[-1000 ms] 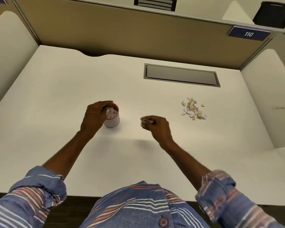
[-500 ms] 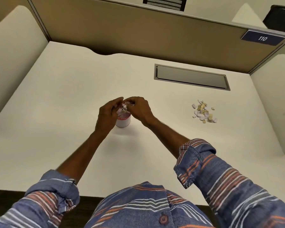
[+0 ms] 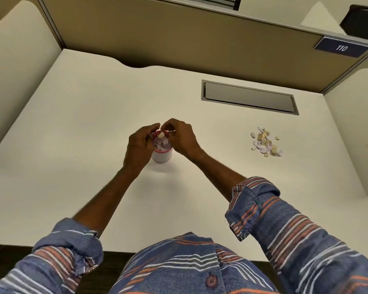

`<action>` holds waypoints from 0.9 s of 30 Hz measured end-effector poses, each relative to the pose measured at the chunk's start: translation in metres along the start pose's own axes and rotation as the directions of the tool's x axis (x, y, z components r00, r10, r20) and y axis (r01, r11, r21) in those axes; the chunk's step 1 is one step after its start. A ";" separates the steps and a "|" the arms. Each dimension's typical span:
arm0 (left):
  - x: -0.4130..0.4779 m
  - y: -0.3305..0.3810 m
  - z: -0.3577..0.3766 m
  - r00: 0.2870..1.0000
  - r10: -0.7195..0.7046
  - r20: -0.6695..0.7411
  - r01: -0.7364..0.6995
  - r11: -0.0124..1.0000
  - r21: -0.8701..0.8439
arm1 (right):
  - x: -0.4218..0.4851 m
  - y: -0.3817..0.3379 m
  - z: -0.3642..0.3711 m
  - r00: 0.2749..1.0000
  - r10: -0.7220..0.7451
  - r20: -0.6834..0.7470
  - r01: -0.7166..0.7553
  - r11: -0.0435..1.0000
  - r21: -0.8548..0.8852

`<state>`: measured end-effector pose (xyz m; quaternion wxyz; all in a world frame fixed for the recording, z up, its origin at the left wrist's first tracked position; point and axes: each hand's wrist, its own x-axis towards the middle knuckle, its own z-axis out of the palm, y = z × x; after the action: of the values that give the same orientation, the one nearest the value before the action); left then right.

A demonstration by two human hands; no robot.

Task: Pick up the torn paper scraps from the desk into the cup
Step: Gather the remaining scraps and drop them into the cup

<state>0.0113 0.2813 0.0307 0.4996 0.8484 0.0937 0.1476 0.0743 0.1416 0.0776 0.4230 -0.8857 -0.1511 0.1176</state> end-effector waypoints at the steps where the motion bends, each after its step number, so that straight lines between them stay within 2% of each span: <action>1: 0.000 0.001 0.000 1.000 0.002 0.000 -0.002 1.000 0.000 | -0.001 0.001 0.000 1.000 -0.012 -0.017 0.012 1.000 -0.018; 7: -0.003 0.012 -0.001 0.999 0.021 0.039 -0.022 0.999 0.029 | -0.009 0.011 -0.005 0.989 -0.108 -0.097 0.088 0.977 -0.194; 12: 0.001 0.022 0.005 0.968 0.110 0.225 -0.150 0.975 0.166 | -0.030 0.048 -0.036 0.967 -0.052 -0.249 0.030 0.996 -0.088; 16: 0.010 0.015 0.013 0.945 0.059 0.321 -0.167 0.933 0.320 | -0.072 0.110 -0.078 0.943 0.064 -0.328 -0.072 0.997 -0.012; 19: 0.019 0.011 0.018 0.935 0.024 0.353 -0.186 0.883 0.432 | -0.116 0.159 -0.118 0.915 0.214 -0.343 -0.240 0.970 -0.035; 23: 0.027 0.012 0.024 0.927 -0.051 0.372 -0.163 0.838 0.521 | -0.185 0.216 -0.172 0.820 0.489 -0.298 -0.529 0.846 -0.064; 27: 0.030 0.016 0.031 0.918 -0.100 0.383 -0.153 0.804 0.575 | -0.244 0.246 -0.203 0.721 0.670 -0.174 -0.682 0.732 -0.006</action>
<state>0.0501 0.2576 0.0355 0.2148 0.9748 0.0204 -0.0562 -0.0422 -0.2392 0.0286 0.3303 -0.9004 0.2127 0.1869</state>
